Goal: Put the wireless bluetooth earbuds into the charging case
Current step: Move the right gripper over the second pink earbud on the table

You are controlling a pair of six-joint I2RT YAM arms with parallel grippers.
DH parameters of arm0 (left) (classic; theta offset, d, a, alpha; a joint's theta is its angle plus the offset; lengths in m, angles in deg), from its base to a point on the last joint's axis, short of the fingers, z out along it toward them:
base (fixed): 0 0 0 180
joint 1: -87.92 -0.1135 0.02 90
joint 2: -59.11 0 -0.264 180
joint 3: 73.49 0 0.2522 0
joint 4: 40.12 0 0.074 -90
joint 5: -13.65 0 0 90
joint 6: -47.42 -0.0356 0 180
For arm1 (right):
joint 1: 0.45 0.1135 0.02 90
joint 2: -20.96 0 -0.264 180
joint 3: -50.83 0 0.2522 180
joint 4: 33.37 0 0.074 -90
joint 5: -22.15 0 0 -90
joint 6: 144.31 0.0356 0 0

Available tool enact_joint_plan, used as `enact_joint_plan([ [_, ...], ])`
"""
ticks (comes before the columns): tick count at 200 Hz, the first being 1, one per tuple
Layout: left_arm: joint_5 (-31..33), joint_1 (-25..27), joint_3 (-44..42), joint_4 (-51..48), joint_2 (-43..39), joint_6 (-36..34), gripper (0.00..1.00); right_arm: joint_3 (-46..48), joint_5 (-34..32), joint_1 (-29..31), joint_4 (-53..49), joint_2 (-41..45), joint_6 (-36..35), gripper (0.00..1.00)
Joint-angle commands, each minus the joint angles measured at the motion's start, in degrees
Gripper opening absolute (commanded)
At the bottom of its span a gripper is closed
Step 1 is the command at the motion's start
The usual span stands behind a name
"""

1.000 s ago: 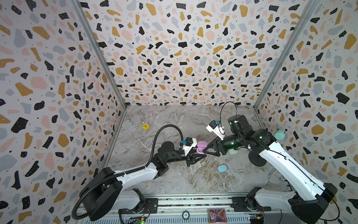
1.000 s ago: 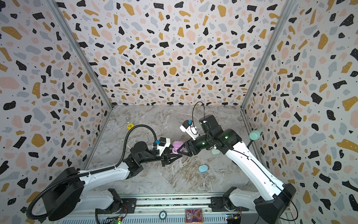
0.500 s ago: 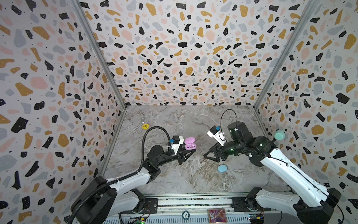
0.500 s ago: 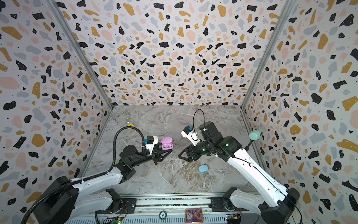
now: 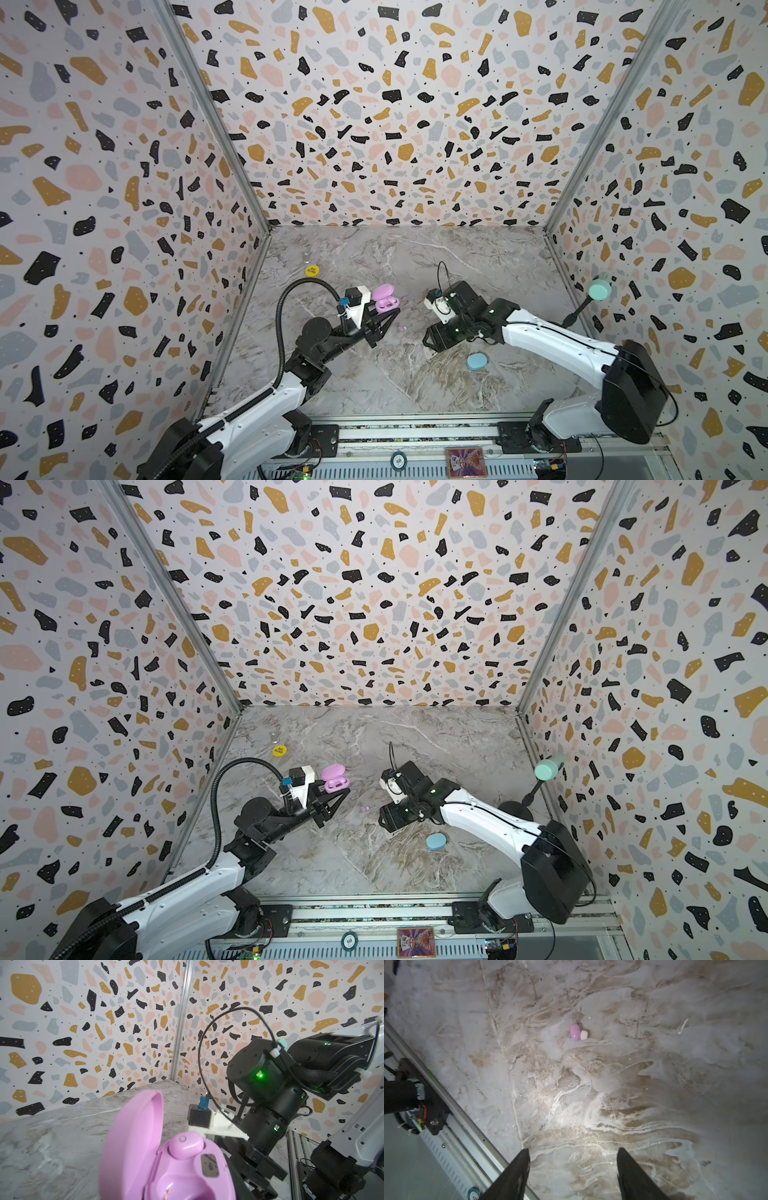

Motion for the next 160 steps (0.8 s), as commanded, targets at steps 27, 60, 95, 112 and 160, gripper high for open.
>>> enact_joint_plan([
  [27,3.0,-1.2,-1.8,-2.3,-5.3,0.8,0.33,-8.8,0.3,-0.2,3.7,-11.4,-1.8,0.66],
  [60,4.0,-1.4,-2.5,-4.4,-8.4,0.6,0.33,-14.4,0.7,-0.5,4.8,-18.4,-2.3,0.64],
  [95,4.3,-1.4,-2.4,-6.5,-9.9,-0.1,0.33,-19.9,1.8,-1.2,4.5,-25.1,-2.8,0.63],
  [112,4.4,-1.4,-2.2,-7.0,-10.1,-0.2,0.33,-21.6,3.1,-1.5,4.4,-27.3,-2.6,0.62],
  [160,4.5,-1.5,-2.4,-6.9,-10.3,-0.3,0.33,-21.9,6.2,-1.0,5.3,-29.3,-2.2,0.61],
])
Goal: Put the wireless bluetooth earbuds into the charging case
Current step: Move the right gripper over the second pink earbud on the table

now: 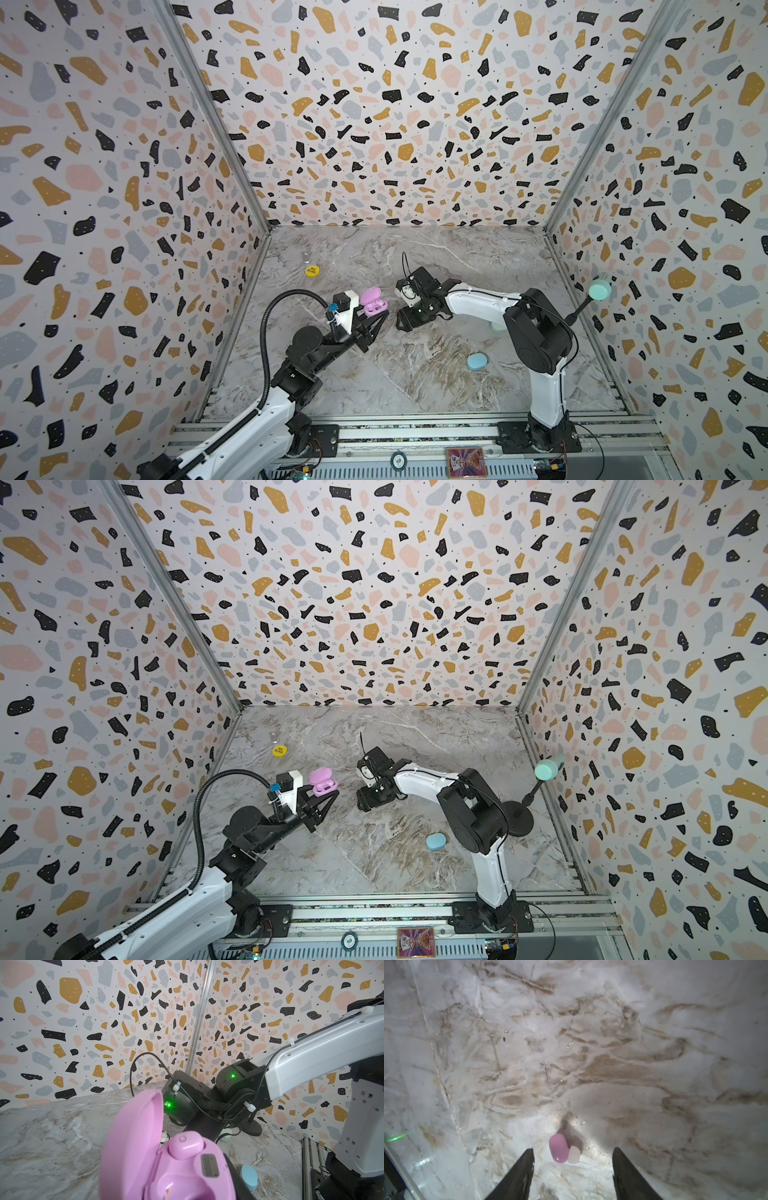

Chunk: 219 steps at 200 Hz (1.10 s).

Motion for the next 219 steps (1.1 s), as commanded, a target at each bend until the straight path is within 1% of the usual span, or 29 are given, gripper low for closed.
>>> enact_joint_plan([
  [1,0.1,-0.5,-0.4,2.0,-0.7,-0.7,0.33,-1.5,2.5,0.3,-0.1,0.4,-0.3,0.61],
  [63,-0.1,-0.5,-0.4,2.1,-0.3,-0.9,0.33,-0.3,4.6,1.7,-0.2,0.5,0.0,0.61],
  [138,0.2,-0.5,-0.6,1.5,-1.2,-0.8,0.33,-0.1,4.9,2.7,-1.0,1.3,0.9,0.6],
  [149,0.3,-0.5,-0.6,1.4,-1.3,-0.8,0.33,-0.2,3.9,2.9,-1.4,1.8,1.1,0.6],
  [182,1.5,-0.5,-0.7,0.9,-1.9,-0.8,0.33,-1.3,-2.4,3.1,-2.6,3.1,2.8,0.56],
  [219,2.6,-0.4,-1.0,0.5,-2.3,-0.5,0.33,-4.8,-5.7,4.1,-6.1,1.1,3.8,0.51],
])
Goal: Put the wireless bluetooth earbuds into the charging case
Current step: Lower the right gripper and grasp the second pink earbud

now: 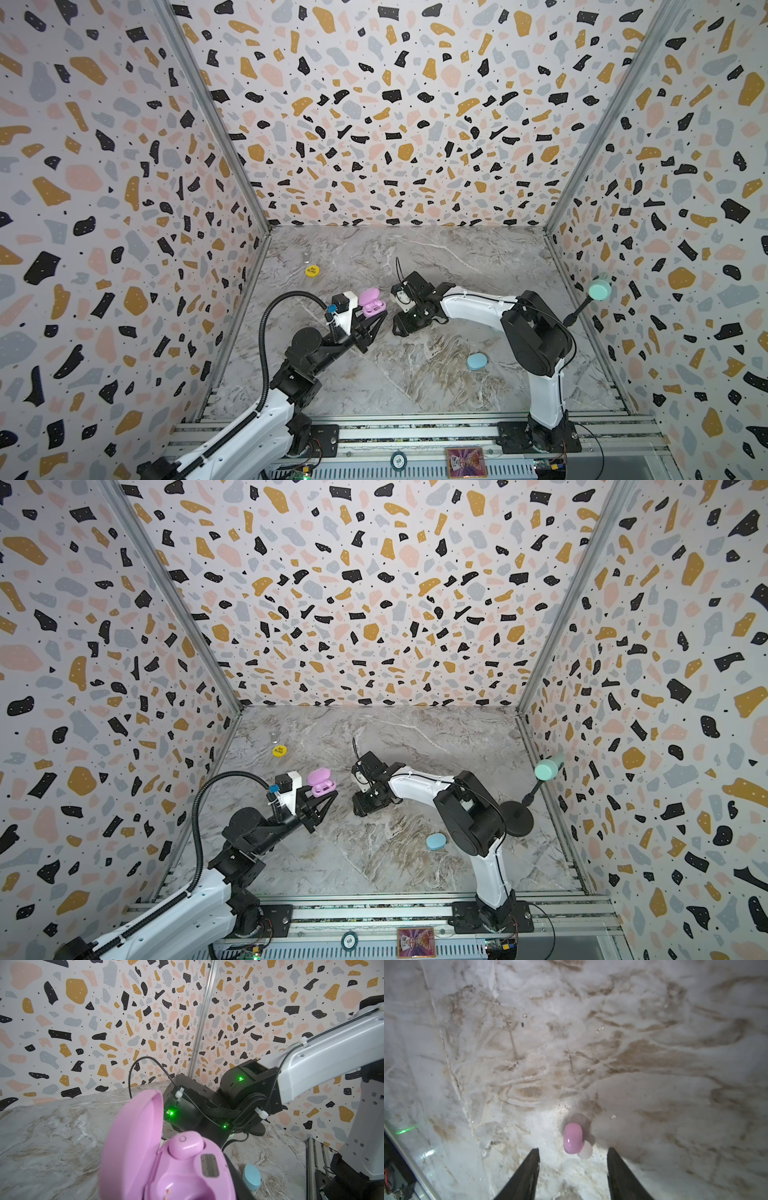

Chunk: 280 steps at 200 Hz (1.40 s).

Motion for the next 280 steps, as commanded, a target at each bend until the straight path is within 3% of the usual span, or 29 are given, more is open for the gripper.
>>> enact_joint_plan([
  [1,1.2,-0.4,-0.5,1.2,-1.2,-0.1,0.33,-3.8,-3.8,1.0,-3.8,0.8,1.2,0.51],
  [104,1.5,-0.6,-1.4,1.0,-2.8,0.5,0.32,-14.0,-6.9,2.2,-11.0,-6.8,0.6,0.34],
  [280,1.4,-0.7,-1.6,0.8,-3.3,0.7,0.32,-18.0,-9.9,4.1,-17.8,-10.8,-0.3,0.27],
])
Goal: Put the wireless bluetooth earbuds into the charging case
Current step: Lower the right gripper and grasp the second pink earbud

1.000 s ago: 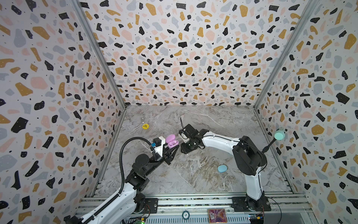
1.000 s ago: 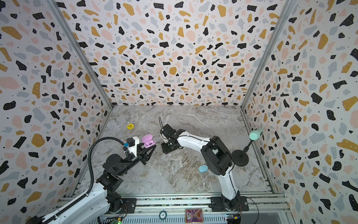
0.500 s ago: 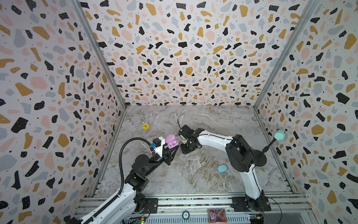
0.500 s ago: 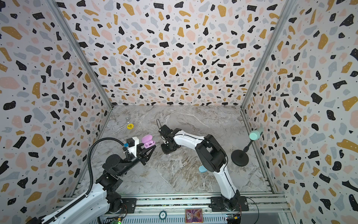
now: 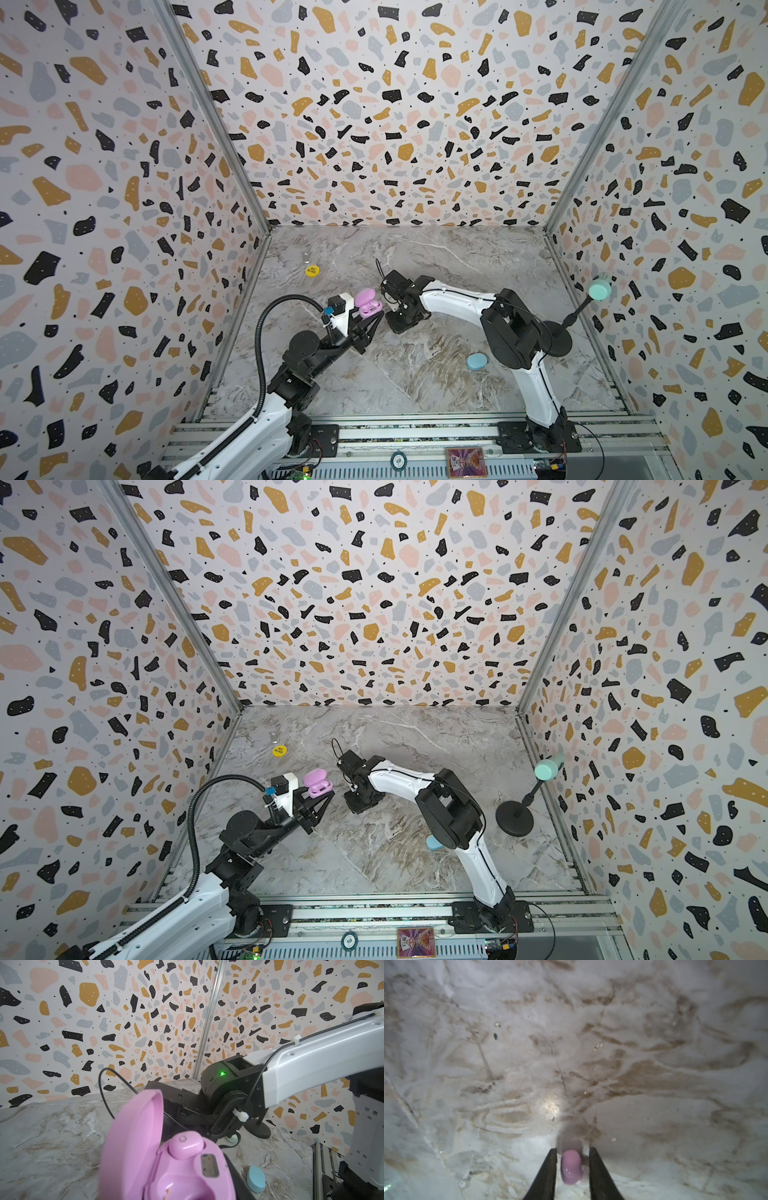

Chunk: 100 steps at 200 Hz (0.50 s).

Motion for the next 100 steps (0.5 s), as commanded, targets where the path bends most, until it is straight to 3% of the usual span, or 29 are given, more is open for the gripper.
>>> enact_joint_plan([
  [1,-0.1,-0.4,-0.5,2.1,-0.7,0.4,0.32,-1.7,-1.8,0.5,-3.0,-0.6,-0.6,0.26],
  [52,-0.2,-0.4,-0.2,2.1,-0.8,0.5,0.32,-1.3,-3.6,0.8,-3.3,-0.3,-0.4,0.17],
  [100,-0.6,-0.4,0.0,2.1,-0.4,0.3,0.32,0.0,-3.2,0.5,-2.3,1.8,0.1,0.14],
])
